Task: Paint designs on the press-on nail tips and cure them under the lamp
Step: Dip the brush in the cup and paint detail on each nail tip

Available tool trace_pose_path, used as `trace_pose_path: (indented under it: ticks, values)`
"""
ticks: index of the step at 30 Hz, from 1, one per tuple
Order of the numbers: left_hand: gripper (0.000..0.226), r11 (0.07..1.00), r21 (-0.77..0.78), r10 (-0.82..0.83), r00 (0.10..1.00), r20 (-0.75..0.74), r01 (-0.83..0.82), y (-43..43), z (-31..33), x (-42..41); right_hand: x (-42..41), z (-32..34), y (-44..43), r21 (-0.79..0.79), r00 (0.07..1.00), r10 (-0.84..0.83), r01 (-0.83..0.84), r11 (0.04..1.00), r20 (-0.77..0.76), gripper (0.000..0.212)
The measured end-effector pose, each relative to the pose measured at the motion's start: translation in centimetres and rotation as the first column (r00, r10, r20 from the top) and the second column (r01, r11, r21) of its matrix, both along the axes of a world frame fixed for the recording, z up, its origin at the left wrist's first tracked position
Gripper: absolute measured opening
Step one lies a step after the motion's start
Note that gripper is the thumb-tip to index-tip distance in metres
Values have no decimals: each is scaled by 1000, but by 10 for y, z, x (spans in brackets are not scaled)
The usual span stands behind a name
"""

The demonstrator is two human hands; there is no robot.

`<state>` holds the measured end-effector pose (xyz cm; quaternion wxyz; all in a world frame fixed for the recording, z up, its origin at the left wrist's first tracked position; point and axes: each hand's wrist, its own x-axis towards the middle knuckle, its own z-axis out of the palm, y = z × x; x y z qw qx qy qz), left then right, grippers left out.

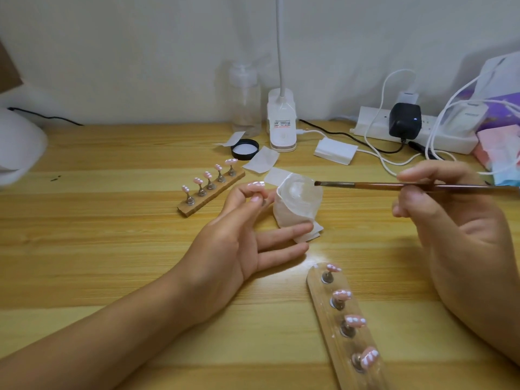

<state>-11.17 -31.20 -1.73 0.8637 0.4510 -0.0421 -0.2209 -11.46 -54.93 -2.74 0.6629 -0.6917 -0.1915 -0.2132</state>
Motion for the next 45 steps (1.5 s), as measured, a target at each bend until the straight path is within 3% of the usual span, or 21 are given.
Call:
trace_pose_path:
  ticks: [8,15,19,23,26,34,45]
  values:
    - [7,996,86,-34,994,107,25,-2,-3,-5,-5,4,6,-11,1000,27,-27,1000,-6,16]
    - [20,984,181,-42,975,217,2,-6,-4,-7,-7,2,10,-241,999,41,-38,970,6,18]
    - [24,975,224,-61,959,278,-4,-6,-8,-5,-7,2,12,-287,999,44,-45,957,-12,19]
    - [14,978,207,-64,958,280,4,-5,-12,-4,-6,1,11,-241,997,61,-72,968,-50,18]
    - [22,984,178,-54,965,259,7,-4,-13,-3,-3,1,8,-183,998,31,-40,982,-53,22]
    - [18,997,78,-37,993,112,29,0,-11,1,9,0,-1,132,997,-1,11,991,-76,23]
    - [6,1000,25,-11,1000,27,11,0,-6,1,14,-4,-7,195,993,2,20,981,-115,23]
